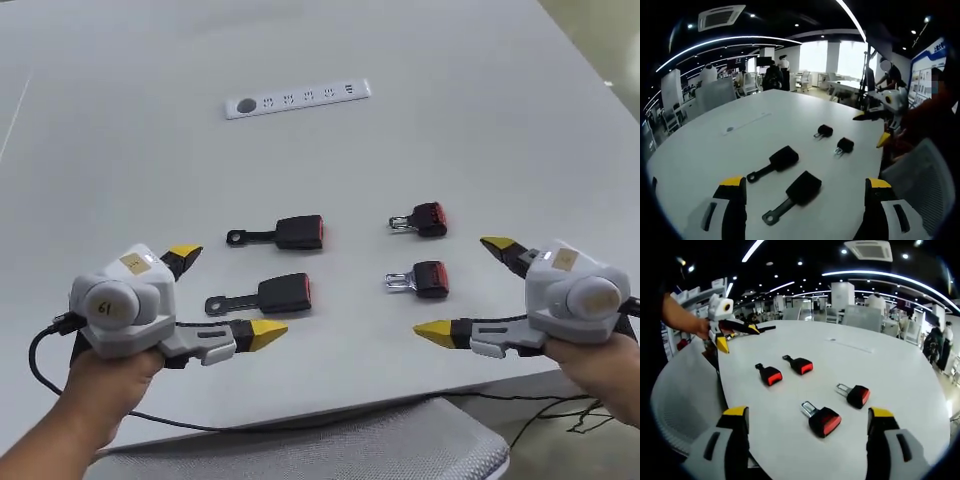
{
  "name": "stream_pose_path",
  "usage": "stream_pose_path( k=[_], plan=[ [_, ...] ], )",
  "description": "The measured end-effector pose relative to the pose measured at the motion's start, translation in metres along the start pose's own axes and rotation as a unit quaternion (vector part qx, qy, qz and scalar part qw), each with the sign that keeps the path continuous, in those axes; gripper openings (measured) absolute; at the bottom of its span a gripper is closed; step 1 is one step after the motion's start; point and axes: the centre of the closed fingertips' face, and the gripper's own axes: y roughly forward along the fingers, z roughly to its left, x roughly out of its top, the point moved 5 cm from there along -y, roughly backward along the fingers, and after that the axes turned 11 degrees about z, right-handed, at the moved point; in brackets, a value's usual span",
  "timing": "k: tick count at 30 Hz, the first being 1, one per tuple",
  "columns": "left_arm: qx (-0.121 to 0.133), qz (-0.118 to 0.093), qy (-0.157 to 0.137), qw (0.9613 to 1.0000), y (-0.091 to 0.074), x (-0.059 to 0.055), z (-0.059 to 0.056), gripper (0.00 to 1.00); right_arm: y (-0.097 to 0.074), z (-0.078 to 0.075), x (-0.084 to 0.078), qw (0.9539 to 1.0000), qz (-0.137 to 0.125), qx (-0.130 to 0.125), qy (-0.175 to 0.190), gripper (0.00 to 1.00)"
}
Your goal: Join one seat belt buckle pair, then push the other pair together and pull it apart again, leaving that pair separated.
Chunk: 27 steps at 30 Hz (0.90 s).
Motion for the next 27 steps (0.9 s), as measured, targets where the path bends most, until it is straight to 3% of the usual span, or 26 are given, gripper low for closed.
stream_pose_path(
  k=[19,27],
  plan=[
    [-0.021,0.023,0.035,0.9989,0.014,0.004,-0.002,1.00,0.013,-0.006,-0.001,0.9989,0.021,0.036,-0.022,0.98],
    [-0.031,0.036,0.044,0.9979,0.024,0.002,0.004,1.00,0.018,-0.013,-0.001,0.9980,0.031,0.046,-0.030,0.96]
  ],
)
